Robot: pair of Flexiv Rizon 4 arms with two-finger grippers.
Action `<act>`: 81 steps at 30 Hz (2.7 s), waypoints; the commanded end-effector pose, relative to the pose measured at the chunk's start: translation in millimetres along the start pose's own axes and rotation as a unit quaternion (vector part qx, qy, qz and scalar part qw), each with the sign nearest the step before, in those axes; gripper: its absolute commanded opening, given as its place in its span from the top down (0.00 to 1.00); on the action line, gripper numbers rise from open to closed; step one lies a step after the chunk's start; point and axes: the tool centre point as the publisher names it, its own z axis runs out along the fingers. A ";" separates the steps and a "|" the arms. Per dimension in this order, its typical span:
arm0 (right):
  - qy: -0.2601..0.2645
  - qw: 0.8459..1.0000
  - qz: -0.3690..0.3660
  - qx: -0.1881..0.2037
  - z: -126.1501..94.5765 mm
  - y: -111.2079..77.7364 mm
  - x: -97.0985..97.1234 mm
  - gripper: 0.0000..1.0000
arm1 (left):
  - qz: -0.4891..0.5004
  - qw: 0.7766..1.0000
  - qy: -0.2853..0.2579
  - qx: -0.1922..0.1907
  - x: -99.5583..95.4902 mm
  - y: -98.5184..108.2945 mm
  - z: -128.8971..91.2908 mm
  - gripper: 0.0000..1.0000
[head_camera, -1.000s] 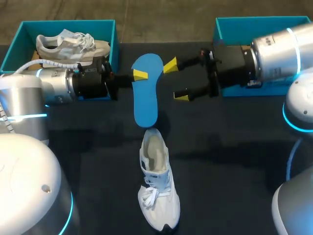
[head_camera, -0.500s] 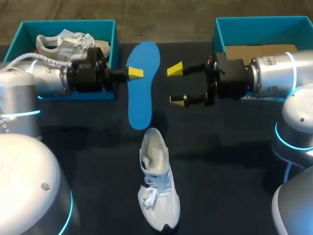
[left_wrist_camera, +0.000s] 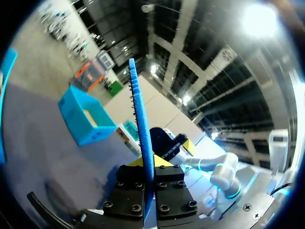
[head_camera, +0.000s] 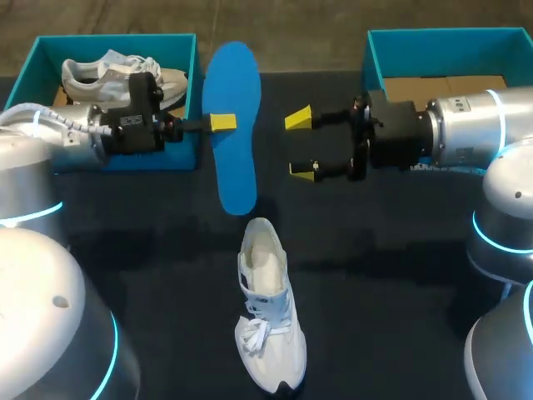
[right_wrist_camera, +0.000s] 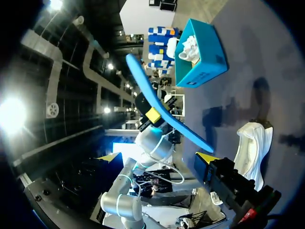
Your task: Take the shoe out of the shoebox, open the shoe tongue, remove and reinsert the insole, then place the shoe into the shoebox
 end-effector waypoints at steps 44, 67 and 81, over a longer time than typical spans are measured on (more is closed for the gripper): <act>-0.001 1.000 0.000 0.000 2.6 0.9 0.2 0.00 | 0.720 0.688 0.053 -0.071 13.9 3.4 -21.9 1.00; -0.001 1.000 0.000 0.000 2.6 0.9 0.2 0.00 | 0.867 0.489 0.076 -0.047 15.3 11.3 -8.7 1.00; -0.001 1.000 0.000 0.000 2.6 0.9 0.2 0.00 | 0.899 0.431 0.072 -0.032 16.9 15.2 -10.5 1.00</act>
